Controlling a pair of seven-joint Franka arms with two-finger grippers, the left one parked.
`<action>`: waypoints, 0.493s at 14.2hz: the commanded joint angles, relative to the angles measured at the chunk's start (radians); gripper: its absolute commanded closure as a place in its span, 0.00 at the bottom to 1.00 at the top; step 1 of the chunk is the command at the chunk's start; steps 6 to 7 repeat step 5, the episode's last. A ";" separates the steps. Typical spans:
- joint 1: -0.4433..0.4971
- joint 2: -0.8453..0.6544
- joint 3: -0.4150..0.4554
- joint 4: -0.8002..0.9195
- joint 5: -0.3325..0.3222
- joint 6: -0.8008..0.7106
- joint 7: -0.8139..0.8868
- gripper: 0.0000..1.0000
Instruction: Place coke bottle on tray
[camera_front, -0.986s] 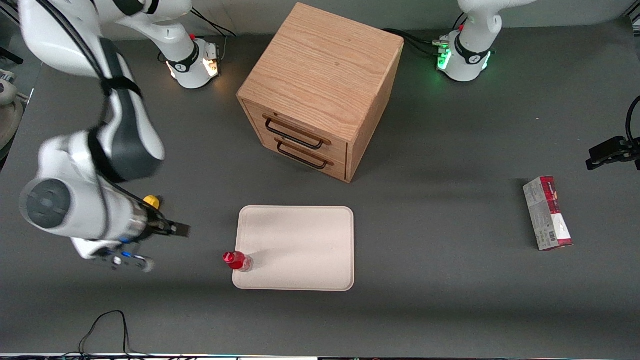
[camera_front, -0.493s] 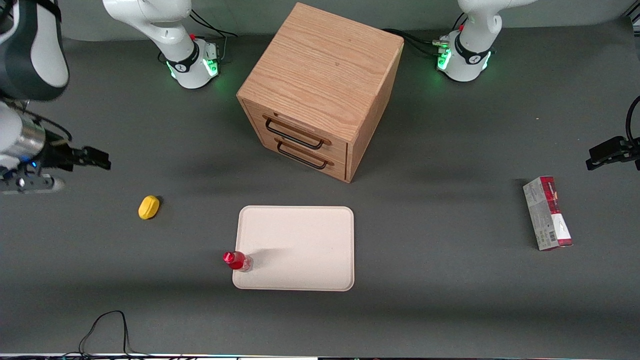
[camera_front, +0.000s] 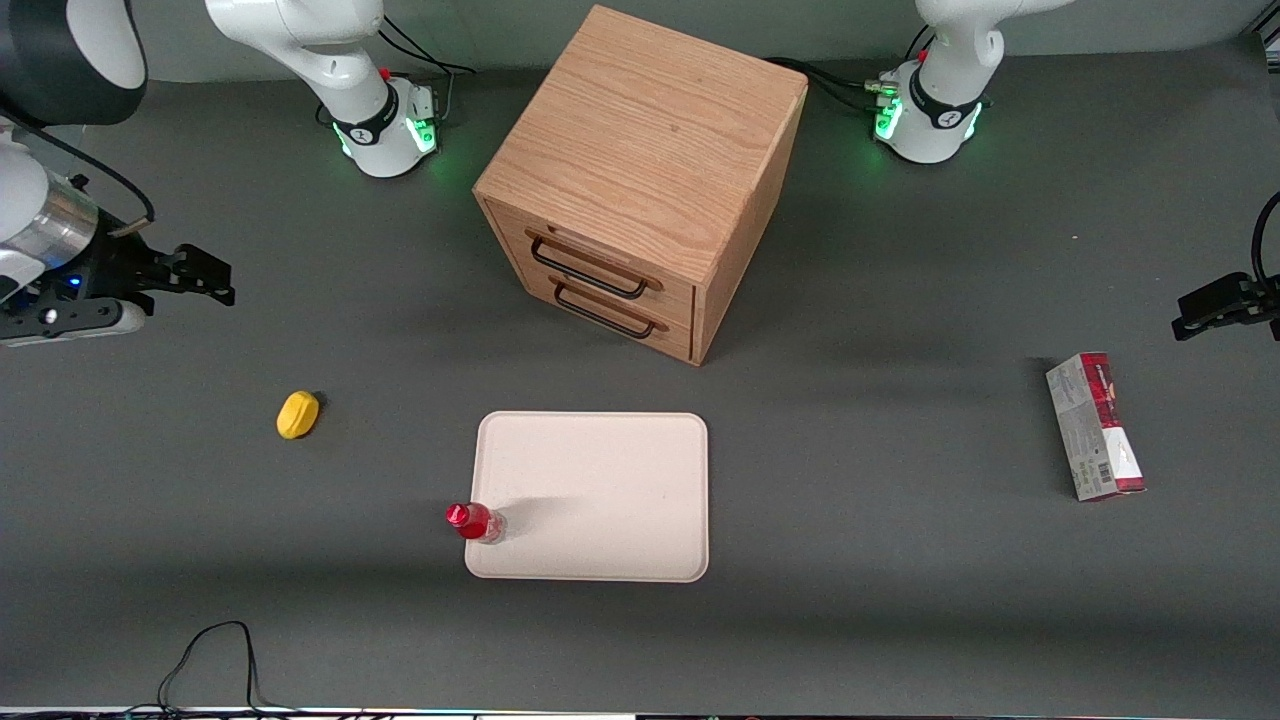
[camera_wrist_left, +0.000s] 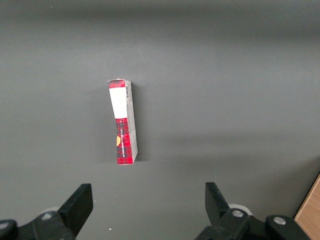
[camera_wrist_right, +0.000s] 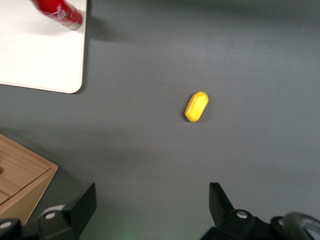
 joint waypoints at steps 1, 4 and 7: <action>-0.001 0.017 0.010 0.038 0.034 -0.044 0.017 0.00; 0.002 0.014 -0.001 0.039 0.051 -0.058 0.008 0.00; 0.002 0.008 -0.006 0.038 0.070 -0.075 0.005 0.00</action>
